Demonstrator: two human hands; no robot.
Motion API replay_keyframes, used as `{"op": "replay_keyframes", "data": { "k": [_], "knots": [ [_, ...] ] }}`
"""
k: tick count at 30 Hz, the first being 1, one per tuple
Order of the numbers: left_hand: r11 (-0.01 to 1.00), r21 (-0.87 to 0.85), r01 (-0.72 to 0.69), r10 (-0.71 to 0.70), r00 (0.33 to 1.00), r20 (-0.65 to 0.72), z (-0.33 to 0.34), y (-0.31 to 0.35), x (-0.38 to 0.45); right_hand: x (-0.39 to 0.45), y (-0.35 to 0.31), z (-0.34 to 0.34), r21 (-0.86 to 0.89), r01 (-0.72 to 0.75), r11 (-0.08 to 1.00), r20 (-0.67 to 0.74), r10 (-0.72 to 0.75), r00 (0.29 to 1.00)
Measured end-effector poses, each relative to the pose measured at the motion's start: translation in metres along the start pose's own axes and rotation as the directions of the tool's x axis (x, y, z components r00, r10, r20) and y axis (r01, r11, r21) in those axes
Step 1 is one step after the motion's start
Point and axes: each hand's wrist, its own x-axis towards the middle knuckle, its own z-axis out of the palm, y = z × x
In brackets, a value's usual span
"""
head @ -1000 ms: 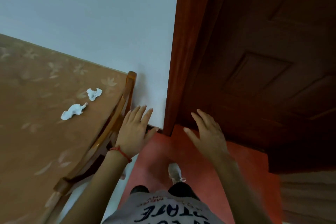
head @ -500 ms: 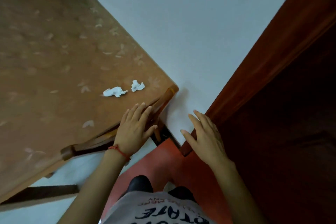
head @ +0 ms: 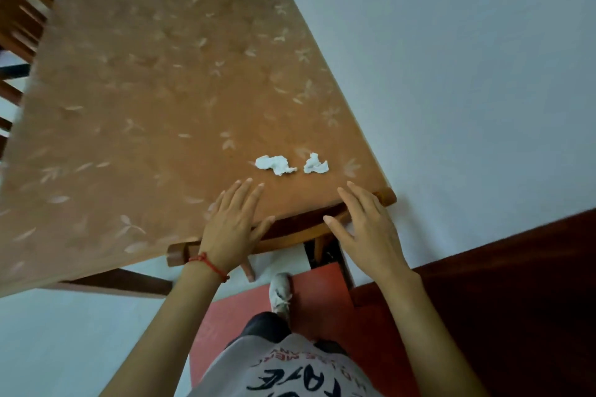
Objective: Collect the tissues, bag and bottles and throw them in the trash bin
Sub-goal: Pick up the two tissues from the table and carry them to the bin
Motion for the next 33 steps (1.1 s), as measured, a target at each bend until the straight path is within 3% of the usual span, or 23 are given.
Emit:
{"op": "replay_keyframes", "data": {
  "k": [7,15,19,22,25,33],
  "knots": [
    [0.999,-0.045,0.005,-0.006,1.0,-0.01,0.006,-0.028,0.063,0.064,0.003,0.013,-0.013,0.003,1.0,0.026,-0.003,1.0],
    [0.974,-0.21,0.087,-0.065,0.992,0.11,0.028,-0.055,0.117,0.116,0.01,0.036,-0.007,-0.068,0.998,0.118,0.068,0.991],
    [0.849,-0.458,0.261,-0.176,0.959,0.222,0.042,-0.055,0.14,0.128,0.017,0.044,-0.011,-0.09,0.996,0.18,0.091,0.98],
    [0.75,-0.507,0.425,-0.292,0.9,0.322,0.057,-0.058,0.158,0.139,0.025,0.046,-0.013,-0.093,0.996,0.203,0.094,0.975],
    [0.66,-0.53,0.533,-0.42,0.846,0.328,0.069,-0.059,0.17,0.148,0.031,0.045,-0.011,-0.102,0.995,0.211,0.102,0.972],
    [0.63,-0.476,0.614,-0.519,0.788,0.331,0.09,-0.056,0.199,0.158,0.041,0.041,-0.015,-0.114,0.993,0.262,0.114,0.958]
  ]
}}
